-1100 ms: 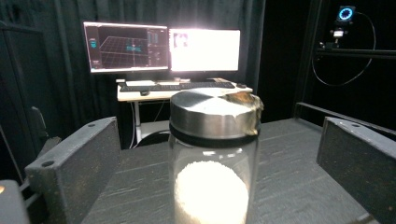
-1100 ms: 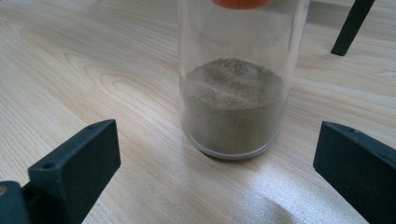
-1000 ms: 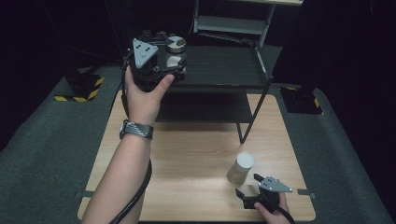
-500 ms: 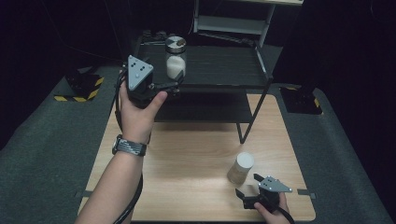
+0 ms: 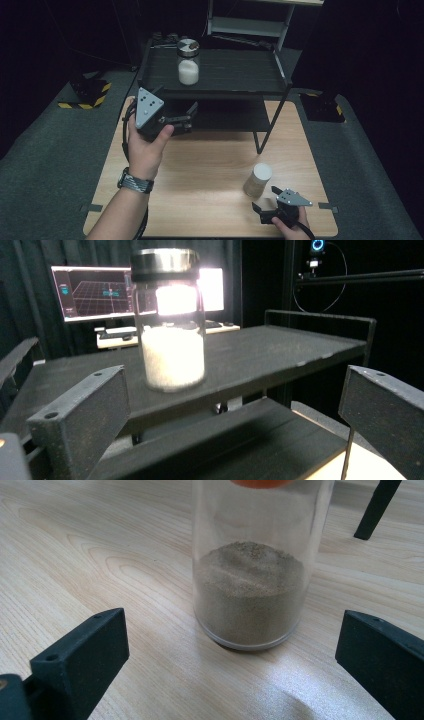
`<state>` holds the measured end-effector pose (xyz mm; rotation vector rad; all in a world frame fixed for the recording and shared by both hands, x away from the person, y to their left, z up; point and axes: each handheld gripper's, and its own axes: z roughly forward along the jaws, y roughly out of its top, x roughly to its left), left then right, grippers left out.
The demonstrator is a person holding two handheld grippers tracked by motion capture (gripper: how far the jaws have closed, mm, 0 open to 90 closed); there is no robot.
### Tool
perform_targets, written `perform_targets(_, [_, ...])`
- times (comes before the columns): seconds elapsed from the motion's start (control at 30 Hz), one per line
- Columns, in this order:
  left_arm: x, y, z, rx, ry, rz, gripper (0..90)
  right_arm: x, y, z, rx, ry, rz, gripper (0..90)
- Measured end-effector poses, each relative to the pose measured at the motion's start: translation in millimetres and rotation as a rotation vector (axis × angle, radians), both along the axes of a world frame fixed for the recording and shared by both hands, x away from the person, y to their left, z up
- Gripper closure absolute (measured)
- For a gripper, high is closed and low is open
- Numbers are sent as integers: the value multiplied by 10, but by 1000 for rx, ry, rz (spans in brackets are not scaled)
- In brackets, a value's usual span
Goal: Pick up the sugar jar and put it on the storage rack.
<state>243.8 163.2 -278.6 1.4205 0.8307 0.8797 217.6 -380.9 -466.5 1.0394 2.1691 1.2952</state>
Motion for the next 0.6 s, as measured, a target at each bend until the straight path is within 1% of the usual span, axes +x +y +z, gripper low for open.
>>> perform_targets(0.07, [-37, 3, -67, 0, 10, -4, 5, 2, 1, 1, -1, 0, 1, 8])
perform_targets(0.13, [-76, -7, -140, 12, 15, -4, 5, 4, 2, 3, -1, 3, 0, 8])
perform_targets(0.23, [-125, -1, -258, 8, 22, -12, 5, 4, 7, 7, -4, 3, 1, 8])
perform_targets(0.37, [-180, -13, -399, 28, 39, -15, 5, 7, 10, 10, -9, 3, 3, 8])
perform_targets(0.47, [-236, -16, -512, 28, 48, -20, 5, 12, 10, 12, -9, 6, 4, 8])
perform_targets(0.6, [-300, -1, -643, 42, 68, -26, 5, 12, 14, 13, -12, 4, 7, 8])
